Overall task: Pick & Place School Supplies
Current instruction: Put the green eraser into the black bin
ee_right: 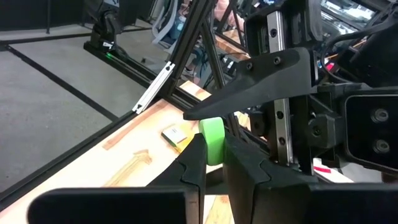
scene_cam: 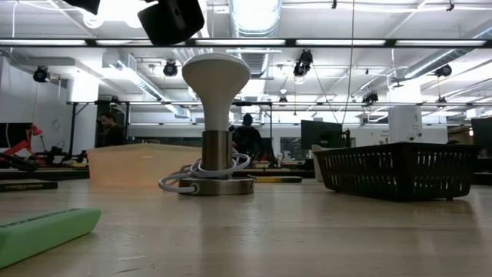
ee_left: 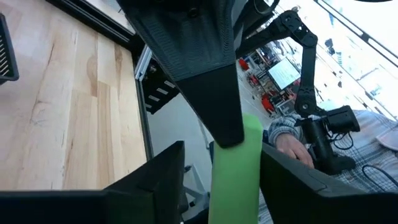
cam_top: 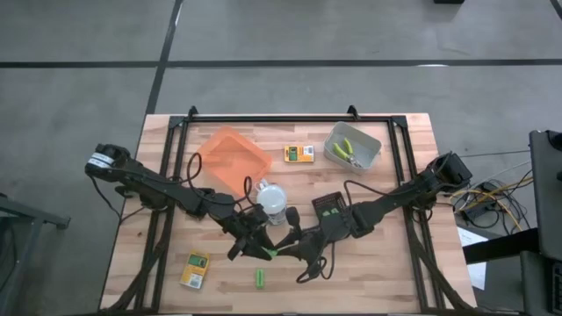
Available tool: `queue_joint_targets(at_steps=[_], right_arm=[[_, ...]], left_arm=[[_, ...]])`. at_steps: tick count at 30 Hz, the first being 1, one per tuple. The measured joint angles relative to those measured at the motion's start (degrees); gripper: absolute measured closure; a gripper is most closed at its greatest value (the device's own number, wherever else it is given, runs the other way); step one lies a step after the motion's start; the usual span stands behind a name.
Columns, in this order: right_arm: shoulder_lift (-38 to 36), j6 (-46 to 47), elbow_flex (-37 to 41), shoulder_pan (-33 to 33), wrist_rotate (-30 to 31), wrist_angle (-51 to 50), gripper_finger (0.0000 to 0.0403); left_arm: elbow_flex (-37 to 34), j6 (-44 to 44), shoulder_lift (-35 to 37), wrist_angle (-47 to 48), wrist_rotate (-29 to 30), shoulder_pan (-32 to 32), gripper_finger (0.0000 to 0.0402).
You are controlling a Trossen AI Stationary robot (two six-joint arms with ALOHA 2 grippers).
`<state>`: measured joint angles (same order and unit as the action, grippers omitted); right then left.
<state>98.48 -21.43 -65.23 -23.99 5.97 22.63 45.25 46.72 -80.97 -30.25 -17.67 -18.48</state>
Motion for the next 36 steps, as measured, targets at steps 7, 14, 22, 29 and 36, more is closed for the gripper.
queue_joint_targets(at_steps=[7, 14, 22, 29, 36], right_arm=[[0.00, -0.02, 0.00, 0.00, -0.03, 0.02, 0.0369], [0.00, -0.02, 0.00, 0.00, -0.03, -0.18, 0.0369], [0.00, -0.02, 0.00, 0.00, -0.01, -0.12, 0.0369], [0.00, -0.02, 0.00, 0.00, -0.03, 0.02, 0.0369], [0.00, 0.36, 0.00, 0.00, -0.03, -0.04, 0.0369]], left_arm=[[0.00, 0.82, 0.00, -0.01, 0.16, 0.04, 0.0169], [0.07, 0.87, 0.00, 1.36, 1.18, 0.04, 0.0145], [0.07, 1.52, 0.19, 1.81, 0.74, 0.04, 0.0142], [0.04, 1.02, 2.08, 3.01, -4.60, 0.37, 0.0142], [-0.28, -1.67, 5.76, 9.84, -4.62, 2.07, 0.0142]])
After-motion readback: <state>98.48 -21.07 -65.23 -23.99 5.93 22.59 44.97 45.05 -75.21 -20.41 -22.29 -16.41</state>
